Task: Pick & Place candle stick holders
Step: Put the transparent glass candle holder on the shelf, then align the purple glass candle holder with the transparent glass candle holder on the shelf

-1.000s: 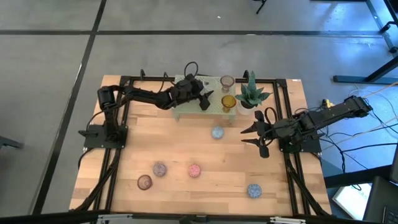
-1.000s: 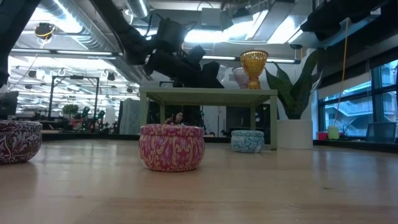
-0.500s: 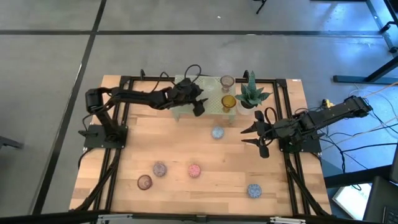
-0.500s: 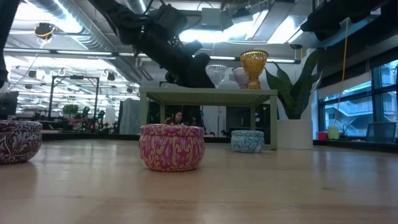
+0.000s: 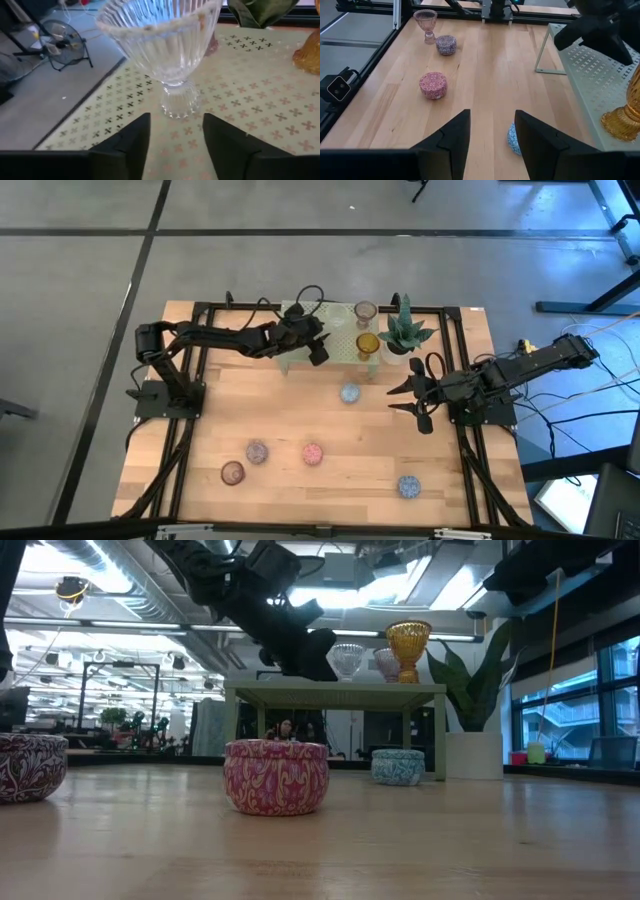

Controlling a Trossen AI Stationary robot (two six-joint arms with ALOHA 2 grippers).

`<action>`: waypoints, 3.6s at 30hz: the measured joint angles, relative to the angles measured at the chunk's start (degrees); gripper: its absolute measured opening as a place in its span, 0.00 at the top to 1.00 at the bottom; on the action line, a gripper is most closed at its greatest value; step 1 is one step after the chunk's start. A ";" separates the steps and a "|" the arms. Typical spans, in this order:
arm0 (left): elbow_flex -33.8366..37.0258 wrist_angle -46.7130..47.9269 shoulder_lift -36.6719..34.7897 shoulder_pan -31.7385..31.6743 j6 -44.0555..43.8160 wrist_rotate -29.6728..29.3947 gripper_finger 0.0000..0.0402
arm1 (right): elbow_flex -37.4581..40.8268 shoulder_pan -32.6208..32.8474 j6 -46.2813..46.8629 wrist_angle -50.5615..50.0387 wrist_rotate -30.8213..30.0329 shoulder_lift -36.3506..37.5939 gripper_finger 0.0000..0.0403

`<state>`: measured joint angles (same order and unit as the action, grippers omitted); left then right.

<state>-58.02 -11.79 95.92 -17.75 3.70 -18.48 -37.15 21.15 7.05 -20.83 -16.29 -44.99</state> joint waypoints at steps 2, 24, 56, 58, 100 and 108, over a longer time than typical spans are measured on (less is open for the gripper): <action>0.00 0.17 0.09 0.00 -0.06 0.07 0.64 | 0.00 0.00 -0.02 -0.01 0.00 0.00 0.60; 0.00 -3.95 0.10 -1.21 -2.54 4.51 1.00 | 0.00 -0.01 -1.51 0.03 -0.04 0.00 0.60; 0.00 -15.45 7.54 -4.16 -7.00 6.56 1.00 | -0.02 -0.01 -1.77 0.23 -0.15 0.00 0.60; 0.00 -15.21 7.54 -4.25 -7.00 6.56 1.00 | -0.02 -0.02 -2.07 0.23 -0.15 0.00 0.60; 25.99 9.88 -33.61 44.58 -24.09 -6.67 0.96 | -0.02 -1.70 -7.93 26.50 -2.14 -12.19 0.60; 26.01 9.61 -30.60 43.24 -23.58 -2.87 0.83 | -0.02 -4.38 -9.22 32.62 -2.12 -15.74 0.60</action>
<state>-32.01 -2.17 65.32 25.49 -19.87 -21.35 -37.17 16.76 -2.17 11.79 -18.41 -60.73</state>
